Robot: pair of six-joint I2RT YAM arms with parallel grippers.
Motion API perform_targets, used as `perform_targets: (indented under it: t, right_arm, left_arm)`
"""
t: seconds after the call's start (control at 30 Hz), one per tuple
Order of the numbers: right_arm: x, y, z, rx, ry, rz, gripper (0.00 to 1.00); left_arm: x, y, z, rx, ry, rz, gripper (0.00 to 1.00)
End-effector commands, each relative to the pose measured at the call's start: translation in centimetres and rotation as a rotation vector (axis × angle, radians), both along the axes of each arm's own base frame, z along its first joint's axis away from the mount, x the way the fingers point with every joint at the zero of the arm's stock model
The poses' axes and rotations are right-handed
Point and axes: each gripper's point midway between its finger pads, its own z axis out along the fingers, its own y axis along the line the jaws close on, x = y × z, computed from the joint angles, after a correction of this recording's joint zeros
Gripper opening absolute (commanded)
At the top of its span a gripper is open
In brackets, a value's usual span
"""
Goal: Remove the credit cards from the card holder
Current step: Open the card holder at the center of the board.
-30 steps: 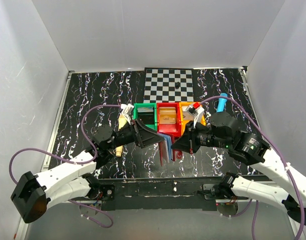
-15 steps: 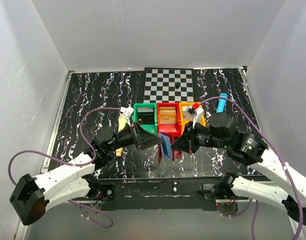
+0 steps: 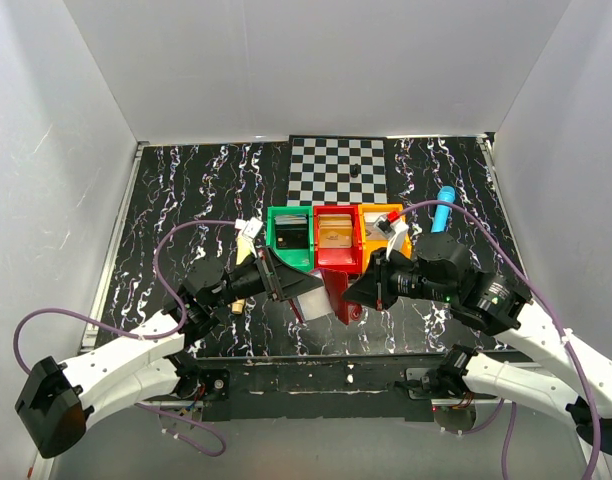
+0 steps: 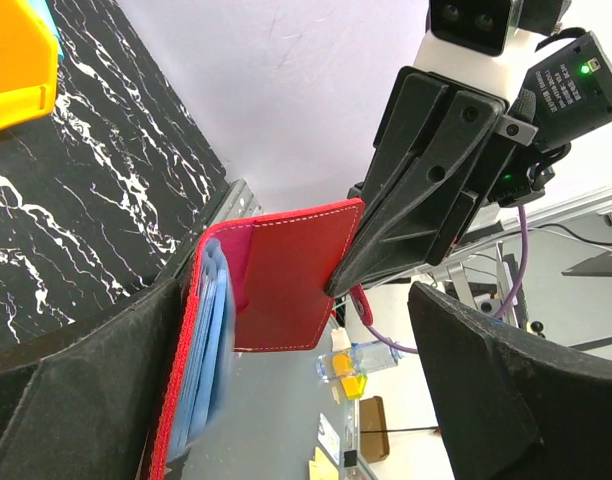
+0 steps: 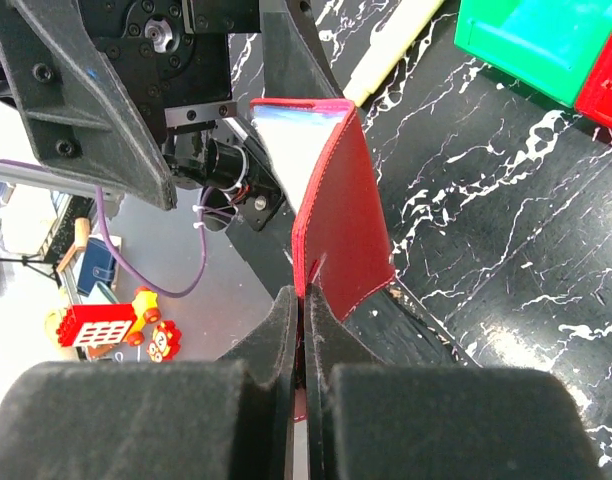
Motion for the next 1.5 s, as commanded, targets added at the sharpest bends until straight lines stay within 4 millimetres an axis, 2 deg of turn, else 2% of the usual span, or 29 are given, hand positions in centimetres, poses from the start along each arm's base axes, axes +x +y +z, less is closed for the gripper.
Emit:
perform_targets:
  t: [0.0,0.37,0.63,0.8,0.97,1.13,1.23,1.47]
  right_arm:
    - [0.6,0.8,2.3,0.103,-0.037,-0.012,0.01]
    - [1.3,0.3,2.1,0.145,-0.012,-0.052,0.01]
    - [1.5,-0.1,1.8,0.191,0.019,-0.059,0.01]
    - [1.4,0.0,1.7,0.210,0.037,-0.056,0.01]
    - [1.2,0.1,2.0,0.235,0.039,-0.049,0.01]
    - [1.1,0.1,2.2,0.248,0.038,-0.039,0.01]
    - [0.9,0.2,2.6,0.263,0.032,-0.027,0.01]
    - [0.8,0.1,2.3,0.274,0.035,-0.020,0.01]
  left_arm:
    - [-1.0,-0.4,0.3,0.003,-0.025,-0.037,0.96]
    - [-2.4,-0.4,0.0,0.032,-0.052,-0.066,0.80]
    - [-3.1,0.7,0.1,0.008,-0.065,-0.046,0.78]
    - [-3.1,0.7,-0.5,0.018,-0.059,-0.049,0.77]
    - [-3.3,0.5,-0.7,0.011,-0.059,-0.068,0.67]
    - [-3.3,0.5,-0.9,0.023,-0.064,-0.069,0.64]
    - [-3.3,0.6,-0.9,0.016,-0.075,-0.065,0.54]
    - [-3.5,1.1,-0.1,-0.001,-0.095,-0.051,0.42]
